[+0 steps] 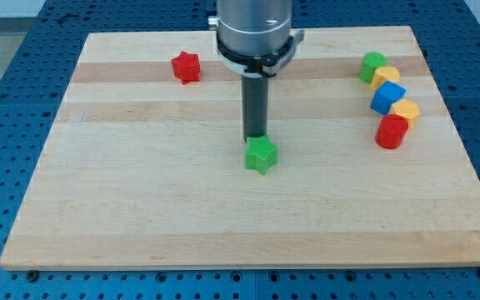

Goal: Push the green star closer to the red circle

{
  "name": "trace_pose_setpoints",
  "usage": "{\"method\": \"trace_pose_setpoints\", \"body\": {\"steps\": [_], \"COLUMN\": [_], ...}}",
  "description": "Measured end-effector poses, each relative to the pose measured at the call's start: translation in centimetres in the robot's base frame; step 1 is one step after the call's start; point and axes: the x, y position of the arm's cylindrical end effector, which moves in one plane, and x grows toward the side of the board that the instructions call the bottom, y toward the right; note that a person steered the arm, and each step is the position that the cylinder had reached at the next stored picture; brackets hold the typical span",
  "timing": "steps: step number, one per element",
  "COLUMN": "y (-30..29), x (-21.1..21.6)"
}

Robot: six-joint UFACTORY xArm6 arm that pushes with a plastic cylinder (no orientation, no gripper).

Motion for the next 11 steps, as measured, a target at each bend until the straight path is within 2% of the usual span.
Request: {"method": "trace_pose_setpoints", "body": {"steps": [1, 2, 3, 4, 5, 6, 7, 10, 11], "y": [-1.7, -6.8, -9.9, -9.4, -5.0, 0.4, 3.2, 1.5, 3.9], "x": [-0.7, -2.1, -0.4, 3.2, 3.6, 2.2, 1.7, 4.5, 4.5]}}
